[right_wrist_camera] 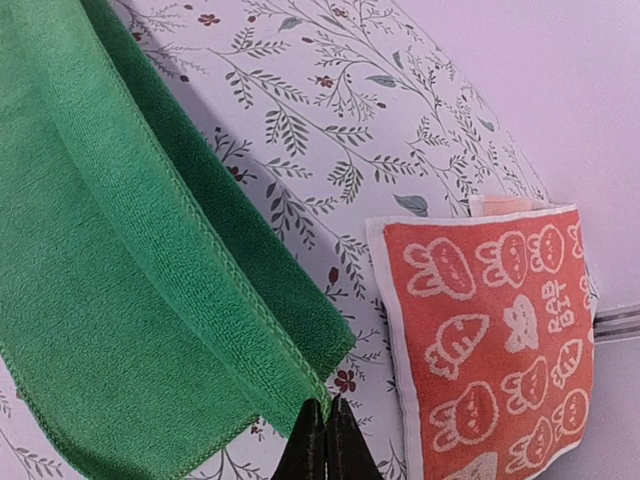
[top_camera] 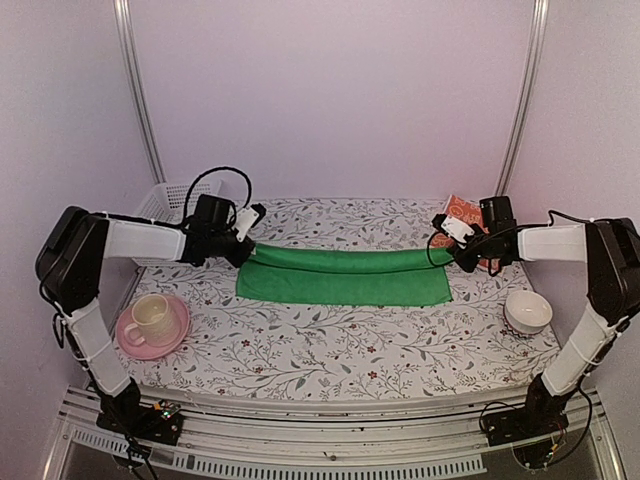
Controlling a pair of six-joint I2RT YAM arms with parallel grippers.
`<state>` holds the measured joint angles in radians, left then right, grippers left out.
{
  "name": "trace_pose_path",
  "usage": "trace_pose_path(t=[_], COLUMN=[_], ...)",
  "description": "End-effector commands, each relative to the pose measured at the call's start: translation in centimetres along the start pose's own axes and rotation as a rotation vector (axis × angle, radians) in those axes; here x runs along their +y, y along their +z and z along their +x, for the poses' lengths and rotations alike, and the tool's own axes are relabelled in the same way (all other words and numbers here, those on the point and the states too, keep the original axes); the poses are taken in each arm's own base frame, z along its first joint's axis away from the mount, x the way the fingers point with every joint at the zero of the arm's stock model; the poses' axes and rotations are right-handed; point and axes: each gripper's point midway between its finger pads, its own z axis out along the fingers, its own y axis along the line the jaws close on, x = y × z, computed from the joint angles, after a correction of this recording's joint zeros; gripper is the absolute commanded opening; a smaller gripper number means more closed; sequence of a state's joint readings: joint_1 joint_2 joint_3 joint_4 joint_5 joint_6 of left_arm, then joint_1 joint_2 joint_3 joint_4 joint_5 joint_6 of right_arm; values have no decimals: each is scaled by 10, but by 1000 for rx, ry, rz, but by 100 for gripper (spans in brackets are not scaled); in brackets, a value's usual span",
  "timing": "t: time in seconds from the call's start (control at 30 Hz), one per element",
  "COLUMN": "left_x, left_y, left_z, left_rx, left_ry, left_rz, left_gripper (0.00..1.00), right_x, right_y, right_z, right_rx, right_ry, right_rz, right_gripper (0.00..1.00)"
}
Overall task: Roll the towels
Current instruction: Fold the towel at the center of the board.
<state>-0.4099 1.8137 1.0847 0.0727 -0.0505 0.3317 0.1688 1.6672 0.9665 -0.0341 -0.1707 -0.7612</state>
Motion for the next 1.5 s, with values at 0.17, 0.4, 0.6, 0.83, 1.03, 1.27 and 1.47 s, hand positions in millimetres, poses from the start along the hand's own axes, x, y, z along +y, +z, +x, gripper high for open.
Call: trace_pose_path(t=[0.17, 0.4, 0.6, 0.83, 1.03, 1.27, 1.47], left_x=[-25, -35, -36, -37, -43, -52, -55], left_y=[-19, -21, -27, -38, -40, -31, -32], left_z=[12, 24, 27, 30, 39, 53, 55], left_rx=[15, 57, 65, 59, 74, 117, 129], left_ry=[-36, -30, -39, -60, -57, -55, -61], left_rz=[51, 57, 47, 35, 53, 80, 86], left_gripper=[0, 0, 0, 0, 0, 2, 7], right_x=[36, 54, 59, 65, 75, 82, 91], right_y=[-5, -9, -19, -29, -30, -26, -30], right_z=[25, 33, 38, 37, 43, 52, 62], right_rx=[38, 48, 47, 26, 30, 52, 63], right_ry=[-32, -62, -103, -125, -135, -138, -186], right_rz=[-128, -180, -177, -184, -216, -238, -257], right_gripper=[2, 2, 2, 2, 2, 3, 5])
